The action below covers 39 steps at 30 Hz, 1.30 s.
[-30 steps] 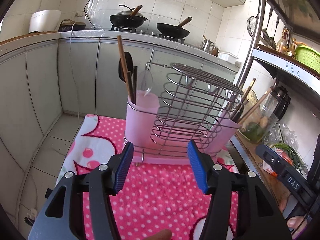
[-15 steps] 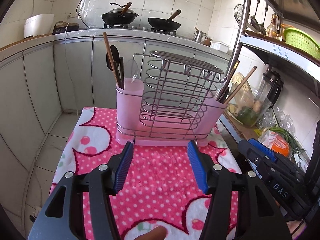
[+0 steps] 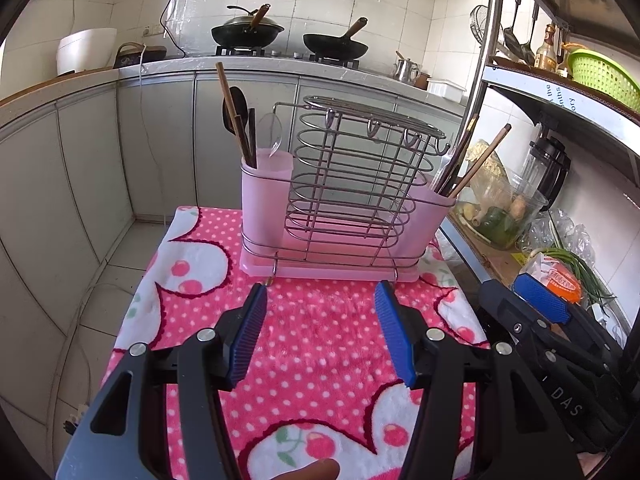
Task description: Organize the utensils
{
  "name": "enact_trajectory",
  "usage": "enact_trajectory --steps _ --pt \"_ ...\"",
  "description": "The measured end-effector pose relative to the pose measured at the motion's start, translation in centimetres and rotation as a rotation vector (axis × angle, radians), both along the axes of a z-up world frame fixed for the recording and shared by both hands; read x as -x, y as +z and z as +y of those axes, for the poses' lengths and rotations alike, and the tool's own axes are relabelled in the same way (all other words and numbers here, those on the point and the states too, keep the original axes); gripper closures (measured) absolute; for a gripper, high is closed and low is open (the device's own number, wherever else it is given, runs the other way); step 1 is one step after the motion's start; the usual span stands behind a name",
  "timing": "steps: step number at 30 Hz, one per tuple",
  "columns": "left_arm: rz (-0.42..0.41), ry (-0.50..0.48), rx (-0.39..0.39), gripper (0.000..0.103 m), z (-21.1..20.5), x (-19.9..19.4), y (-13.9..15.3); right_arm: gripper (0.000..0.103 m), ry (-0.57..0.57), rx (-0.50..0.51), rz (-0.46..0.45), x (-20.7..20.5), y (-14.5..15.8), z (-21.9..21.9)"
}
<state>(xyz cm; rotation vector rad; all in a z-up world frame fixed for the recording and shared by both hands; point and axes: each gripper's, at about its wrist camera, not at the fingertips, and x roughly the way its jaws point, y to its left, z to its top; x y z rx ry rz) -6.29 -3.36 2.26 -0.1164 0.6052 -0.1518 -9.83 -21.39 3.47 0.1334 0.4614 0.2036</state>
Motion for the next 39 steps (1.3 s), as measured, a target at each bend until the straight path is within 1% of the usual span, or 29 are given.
enact_trajectory --steps 12,39 --pt "0.001 -0.012 -0.002 0.046 -0.2 0.5 0.1 0.040 0.009 0.032 -0.005 0.4 0.1 0.9" --pt "-0.003 -0.003 -0.009 0.046 0.3 0.6 0.3 0.040 0.000 0.041 0.009 -0.2 -0.2 1.2"
